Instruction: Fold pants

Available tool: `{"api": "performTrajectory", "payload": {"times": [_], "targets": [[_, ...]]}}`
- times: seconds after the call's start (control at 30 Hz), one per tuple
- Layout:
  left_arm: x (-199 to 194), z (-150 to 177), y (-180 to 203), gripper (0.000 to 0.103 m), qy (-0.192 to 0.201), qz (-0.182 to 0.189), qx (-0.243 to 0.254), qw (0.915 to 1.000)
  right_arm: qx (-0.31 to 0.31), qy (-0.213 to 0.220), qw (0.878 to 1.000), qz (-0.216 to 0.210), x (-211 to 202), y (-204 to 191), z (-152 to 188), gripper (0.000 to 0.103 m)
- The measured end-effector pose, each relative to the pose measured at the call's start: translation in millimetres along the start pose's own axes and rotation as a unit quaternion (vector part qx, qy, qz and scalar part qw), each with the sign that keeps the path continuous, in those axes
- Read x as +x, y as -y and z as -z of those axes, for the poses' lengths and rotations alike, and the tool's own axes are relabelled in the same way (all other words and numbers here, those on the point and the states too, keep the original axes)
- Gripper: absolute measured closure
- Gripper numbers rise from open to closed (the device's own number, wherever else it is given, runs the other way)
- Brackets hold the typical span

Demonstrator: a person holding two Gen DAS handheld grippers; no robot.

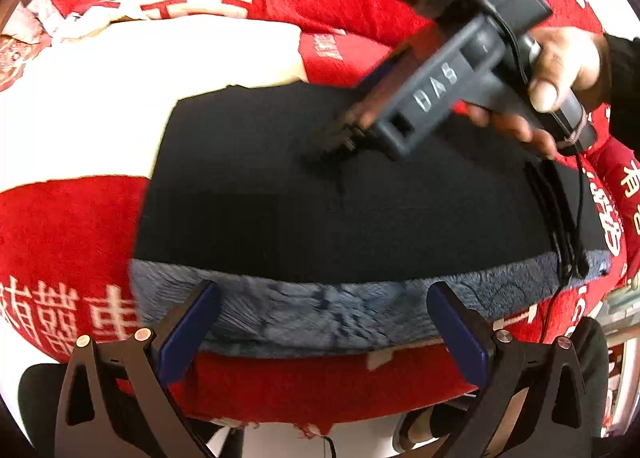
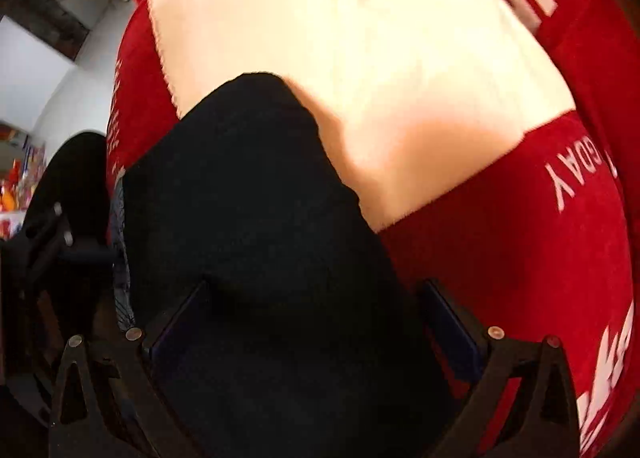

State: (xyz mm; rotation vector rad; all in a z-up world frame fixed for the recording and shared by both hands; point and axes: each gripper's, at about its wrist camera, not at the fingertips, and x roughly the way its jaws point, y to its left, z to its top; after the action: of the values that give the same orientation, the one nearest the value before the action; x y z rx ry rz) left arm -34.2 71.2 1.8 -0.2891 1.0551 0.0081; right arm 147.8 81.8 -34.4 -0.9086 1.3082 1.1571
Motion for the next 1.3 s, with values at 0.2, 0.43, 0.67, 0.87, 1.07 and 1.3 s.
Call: {"api": "performTrajectory", "payload": {"times": [0.2, 0.43, 0.67, 0.87, 1.07, 1.3], "targets": [[-24, -9, -53, 0.000, 0.021, 0.026, -0.026, 0.9991, -0.078, 0.001, 0.996, 0.050, -27, -37, 14, 0.066], [-25, -30, -102, 0.000, 0.010, 0.144, 0.002, 0.9895, -0.122, 0.074, 0.984, 0.104, -57, -74, 42, 0.073], [5, -51, -82, 0.000, -0.045, 0.265, 0.102, 0.9579, -0.141, 0.119, 0.976, 0.116, -83, -95, 63, 0.074], [25, -49, -56, 0.010, -0.084, 0.247, 0.090, 0.9612, -0.128, 0.114, 0.978, 0.116, -72, -86, 59, 0.072], [11, -41, -51, 0.047, -0.102, 0.187, 0.068, 0.9747, -0.044, 0.119, 0.982, 0.139, -84, -60, 64, 0.029], [-21, -44, -11, 0.049, -0.070, 0.110, 0.121, 0.9840, 0.021, 0.071, 0.978, 0.195, -85, -43, 147, 0.024]]}}
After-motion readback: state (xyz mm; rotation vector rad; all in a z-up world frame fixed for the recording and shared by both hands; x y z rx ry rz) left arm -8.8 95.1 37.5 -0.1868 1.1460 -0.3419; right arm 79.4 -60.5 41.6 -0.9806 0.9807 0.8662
